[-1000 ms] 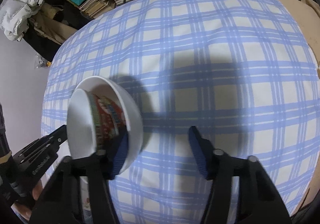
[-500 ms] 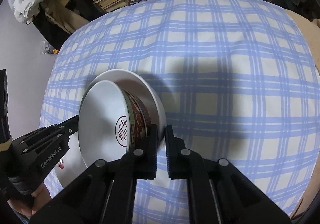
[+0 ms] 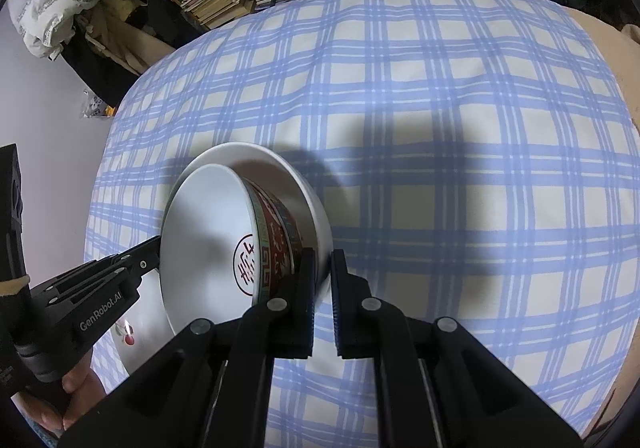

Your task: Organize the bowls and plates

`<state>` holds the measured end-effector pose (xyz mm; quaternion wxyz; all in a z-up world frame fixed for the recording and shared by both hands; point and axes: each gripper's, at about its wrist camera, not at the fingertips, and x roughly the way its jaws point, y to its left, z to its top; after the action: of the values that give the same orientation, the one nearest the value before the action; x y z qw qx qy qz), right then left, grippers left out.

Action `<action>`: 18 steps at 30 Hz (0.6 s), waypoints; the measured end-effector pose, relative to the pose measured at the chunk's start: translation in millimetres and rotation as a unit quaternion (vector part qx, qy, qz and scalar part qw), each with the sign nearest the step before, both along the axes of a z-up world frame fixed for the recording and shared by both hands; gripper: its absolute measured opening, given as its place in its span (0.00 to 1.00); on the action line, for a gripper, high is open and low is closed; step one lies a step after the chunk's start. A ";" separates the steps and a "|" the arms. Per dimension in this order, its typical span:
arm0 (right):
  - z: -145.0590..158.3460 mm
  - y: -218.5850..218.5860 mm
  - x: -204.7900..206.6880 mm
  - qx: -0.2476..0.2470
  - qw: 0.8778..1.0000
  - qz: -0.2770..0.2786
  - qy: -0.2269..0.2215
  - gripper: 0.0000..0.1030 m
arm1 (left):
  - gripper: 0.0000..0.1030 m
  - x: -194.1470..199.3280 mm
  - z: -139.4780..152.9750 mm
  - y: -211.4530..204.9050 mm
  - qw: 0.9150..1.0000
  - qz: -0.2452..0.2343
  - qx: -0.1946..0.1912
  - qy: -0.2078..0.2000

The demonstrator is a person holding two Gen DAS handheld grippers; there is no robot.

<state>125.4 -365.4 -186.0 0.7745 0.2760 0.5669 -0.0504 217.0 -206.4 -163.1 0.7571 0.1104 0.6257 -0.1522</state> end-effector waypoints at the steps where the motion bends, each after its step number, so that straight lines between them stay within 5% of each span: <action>1: -0.3 0.2 -0.4 0.001 1.000 -0.002 0.000 0.10 | 0.02 0.0 -0.4 -1.0 1.000 0.000 0.003 -0.002; 14: 8.4 3.1 -2.9 -0.026 0.999 -0.008 -0.018 0.10 | 0.02 -11.1 8.1 -6.0 0.999 0.004 0.030 -0.015; 18: 13.8 2.9 -2.8 -0.035 0.999 -0.007 -0.025 0.10 | 0.02 -9.6 10.6 2.6 1.000 0.015 0.009 -0.001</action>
<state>122.6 -362.5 -172.2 0.7972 0.2539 0.5434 -0.0687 207.3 -203.8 -152.5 0.7590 0.1078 0.6278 -0.1349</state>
